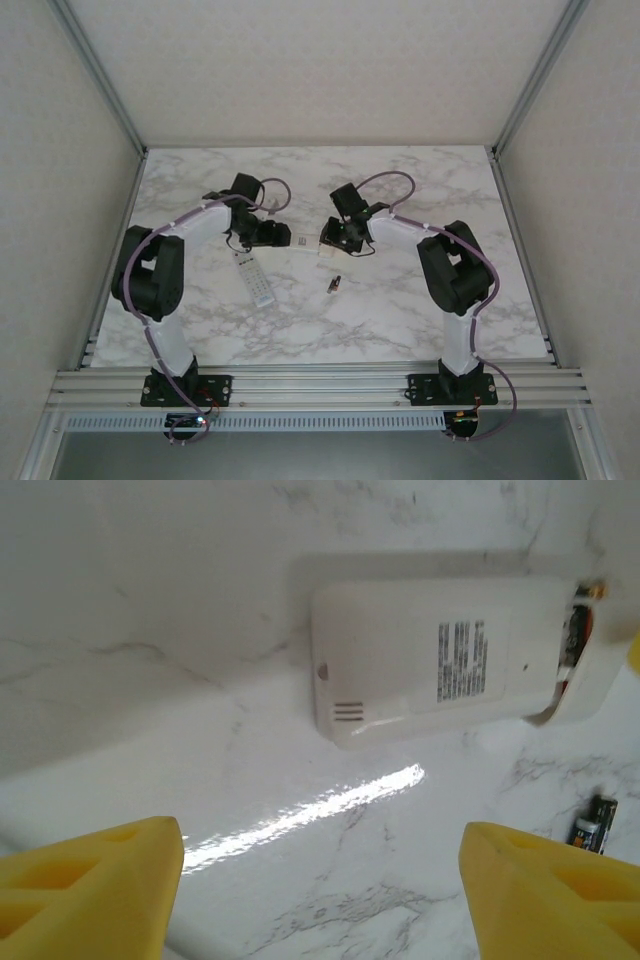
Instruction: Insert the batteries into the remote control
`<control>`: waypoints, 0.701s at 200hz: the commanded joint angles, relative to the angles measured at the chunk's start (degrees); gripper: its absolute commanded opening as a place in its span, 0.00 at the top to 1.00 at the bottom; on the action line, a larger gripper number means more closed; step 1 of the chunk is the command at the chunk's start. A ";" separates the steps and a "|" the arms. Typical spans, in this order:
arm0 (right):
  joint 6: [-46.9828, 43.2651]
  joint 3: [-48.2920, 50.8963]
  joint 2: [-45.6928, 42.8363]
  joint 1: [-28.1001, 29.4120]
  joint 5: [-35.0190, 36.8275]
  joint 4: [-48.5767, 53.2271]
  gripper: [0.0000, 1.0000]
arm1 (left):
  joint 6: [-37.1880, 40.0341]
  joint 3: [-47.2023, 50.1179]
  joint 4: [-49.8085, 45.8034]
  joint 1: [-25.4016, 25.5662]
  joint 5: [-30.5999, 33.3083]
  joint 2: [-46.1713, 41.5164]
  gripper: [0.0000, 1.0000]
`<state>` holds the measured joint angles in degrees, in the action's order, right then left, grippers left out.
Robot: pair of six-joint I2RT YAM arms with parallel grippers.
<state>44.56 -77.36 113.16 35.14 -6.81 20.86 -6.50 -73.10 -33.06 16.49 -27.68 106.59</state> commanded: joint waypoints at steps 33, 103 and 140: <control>-1.89 -3.11 2.06 0.29 2.37 4.01 0.68 | 3.49 -2.65 -2.51 2.30 2.11 3.99 0.33; -3.49 -5.85 4.43 0.56 4.90 7.06 0.70 | 2.65 -3.54 0.22 2.32 6.82 7.00 0.43; -3.51 -9.88 7.04 0.62 6.66 9.40 0.71 | 1.37 -3.23 1.63 2.39 10.23 7.81 0.44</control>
<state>41.71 -84.09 117.78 35.20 -3.09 26.87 -4.34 -75.07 -33.23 18.70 -21.78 112.57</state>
